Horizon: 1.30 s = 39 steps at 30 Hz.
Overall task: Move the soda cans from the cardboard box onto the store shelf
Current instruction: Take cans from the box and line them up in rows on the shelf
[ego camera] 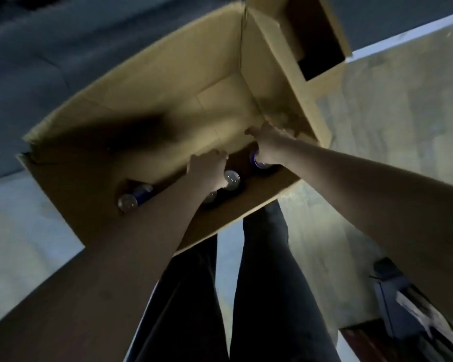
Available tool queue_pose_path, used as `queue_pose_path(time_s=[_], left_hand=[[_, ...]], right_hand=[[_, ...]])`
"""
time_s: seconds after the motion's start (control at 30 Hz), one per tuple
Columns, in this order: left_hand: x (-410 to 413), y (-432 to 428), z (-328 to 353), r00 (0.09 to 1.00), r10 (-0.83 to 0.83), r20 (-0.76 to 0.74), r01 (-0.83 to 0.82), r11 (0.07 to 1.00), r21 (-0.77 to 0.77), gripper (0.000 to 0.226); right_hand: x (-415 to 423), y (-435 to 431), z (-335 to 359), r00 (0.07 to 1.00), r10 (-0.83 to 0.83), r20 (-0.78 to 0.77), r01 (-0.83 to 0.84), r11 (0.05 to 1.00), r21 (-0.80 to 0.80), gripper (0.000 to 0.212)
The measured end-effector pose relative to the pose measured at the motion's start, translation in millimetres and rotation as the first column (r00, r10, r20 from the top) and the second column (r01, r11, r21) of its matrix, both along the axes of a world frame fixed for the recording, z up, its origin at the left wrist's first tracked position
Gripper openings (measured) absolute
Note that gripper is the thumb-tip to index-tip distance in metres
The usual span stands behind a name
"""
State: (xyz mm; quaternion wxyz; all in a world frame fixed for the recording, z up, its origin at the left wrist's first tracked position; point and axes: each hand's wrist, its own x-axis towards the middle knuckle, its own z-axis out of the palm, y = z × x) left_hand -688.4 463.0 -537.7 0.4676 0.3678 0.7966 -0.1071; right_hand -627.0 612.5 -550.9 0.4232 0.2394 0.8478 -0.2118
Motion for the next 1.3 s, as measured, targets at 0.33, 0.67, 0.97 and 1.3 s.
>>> queue_pose_path(time_s=[0.33, 0.67, 0.97, 1.3], left_hand=[[49, 9, -90, 0.996, 0.089, -0.024, -0.092, 0.985, -0.148, 0.064], [46, 24, -89, 0.988, 0.104, -0.113, -0.121, 0.979, -0.161, 0.072], [25, 38, 12, 0.928, 0.367, -0.064, -0.371, 0.927, -0.053, 0.081], [-9, 14, 220, 0.951, 0.152, -0.270, -0.133, 0.987, 0.089, 0.076]], right_hand=[[6, -11, -82, 0.900, 0.299, 0.318, -0.301, 0.953, -0.044, 0.073], [5, -2, -65, 0.935, 0.327, 0.141, -0.336, 0.941, 0.045, 0.076], [-21, 12, 37, 0.972, 0.227, -0.062, -0.225, 0.974, 0.033, 0.084], [-56, 26, 249, 0.867, 0.419, -0.269, -0.405, 0.908, 0.107, 0.076]])
